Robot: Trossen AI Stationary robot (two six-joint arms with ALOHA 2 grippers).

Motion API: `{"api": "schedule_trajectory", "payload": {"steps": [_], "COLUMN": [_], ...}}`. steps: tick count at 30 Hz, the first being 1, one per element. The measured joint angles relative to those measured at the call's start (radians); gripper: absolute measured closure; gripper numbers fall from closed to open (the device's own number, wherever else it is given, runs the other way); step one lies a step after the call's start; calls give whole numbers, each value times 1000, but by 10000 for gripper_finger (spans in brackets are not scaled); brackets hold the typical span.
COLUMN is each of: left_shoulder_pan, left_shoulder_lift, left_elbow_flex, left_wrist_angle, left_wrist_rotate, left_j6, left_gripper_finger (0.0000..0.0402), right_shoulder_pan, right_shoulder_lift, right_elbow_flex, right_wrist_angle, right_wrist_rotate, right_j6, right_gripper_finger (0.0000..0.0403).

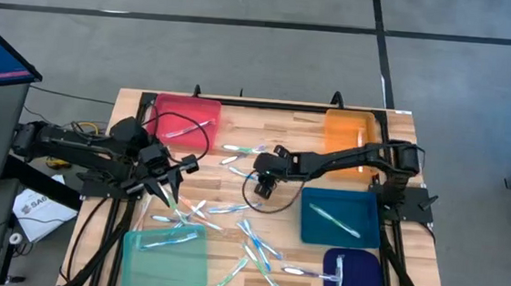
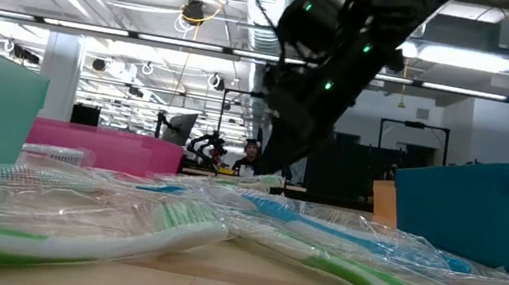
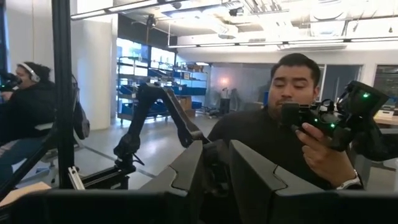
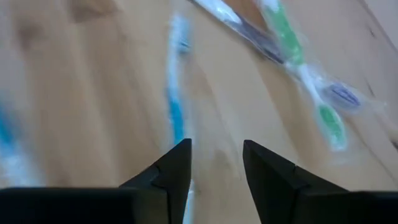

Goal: Pick & Place Toothbrushes
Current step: Put the blue toothbrush into the green bin

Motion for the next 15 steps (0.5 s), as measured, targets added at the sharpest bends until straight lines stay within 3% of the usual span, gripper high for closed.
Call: {"api": "schedule_trajectory", "payload": {"steps": [8, 15], "left_shoulder_pan": [0, 0], "left_shoulder_lift": [0, 0], "left_elbow_flex": [0, 0], "left_wrist_angle": [-1, -1], "left_wrist_rotate": [-8, -11], "left_j6": [0, 0], "left_gripper_finger": [329, 329], "right_shoulder_pan": [-31, -19], "right_shoulder_lift": [117, 138], "right_elbow_flex": [83, 98], "right_wrist_angle": [-29, -25], "right_wrist_rotate": [-116, -123], "right_j6": [-4, -31], "right_gripper_finger": [225, 209]}}
